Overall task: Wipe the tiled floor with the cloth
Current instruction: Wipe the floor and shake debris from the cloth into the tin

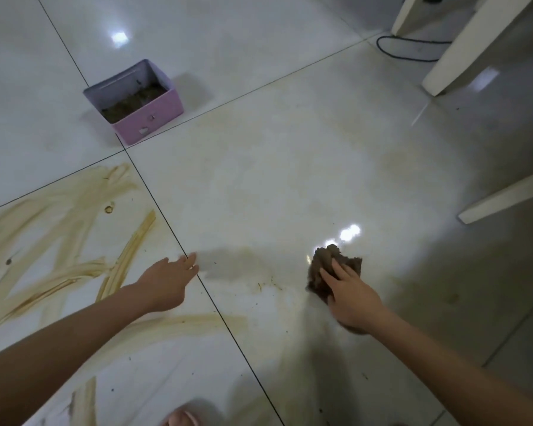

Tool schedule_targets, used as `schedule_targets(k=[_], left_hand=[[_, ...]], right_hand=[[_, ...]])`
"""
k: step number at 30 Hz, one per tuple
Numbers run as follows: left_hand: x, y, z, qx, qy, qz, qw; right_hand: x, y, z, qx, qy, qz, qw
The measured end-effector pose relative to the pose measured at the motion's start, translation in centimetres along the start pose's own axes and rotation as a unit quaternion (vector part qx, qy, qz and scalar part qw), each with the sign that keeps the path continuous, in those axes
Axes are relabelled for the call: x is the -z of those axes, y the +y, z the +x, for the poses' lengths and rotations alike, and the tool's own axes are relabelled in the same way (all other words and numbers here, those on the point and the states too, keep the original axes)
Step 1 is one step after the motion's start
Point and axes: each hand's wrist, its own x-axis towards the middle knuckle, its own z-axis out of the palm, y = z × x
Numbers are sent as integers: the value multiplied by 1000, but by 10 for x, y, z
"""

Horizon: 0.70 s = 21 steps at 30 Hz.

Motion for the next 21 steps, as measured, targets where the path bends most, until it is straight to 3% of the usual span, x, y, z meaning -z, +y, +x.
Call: schedule_targets(k=[3, 8, 11, 17, 21], left_hand=[[0, 0, 4, 0, 42, 20, 999], [-28, 2, -2, 10, 149, -48, 988], [-45, 11, -10, 12, 225, -120, 967], [-40, 8, -12, 16, 297, -152, 943], [-40, 0, -9, 54, 337, -242, 908]], right_hand=[[9, 0, -3, -6, 20, -87, 996], [-2, -11, -6, -9, 1, -64, 998], [-9, -46, -2, 33, 2, -43, 999], [-3, -133, 19, 95, 22, -34, 995], [2, -175, 37, 123, 36, -46, 991]])
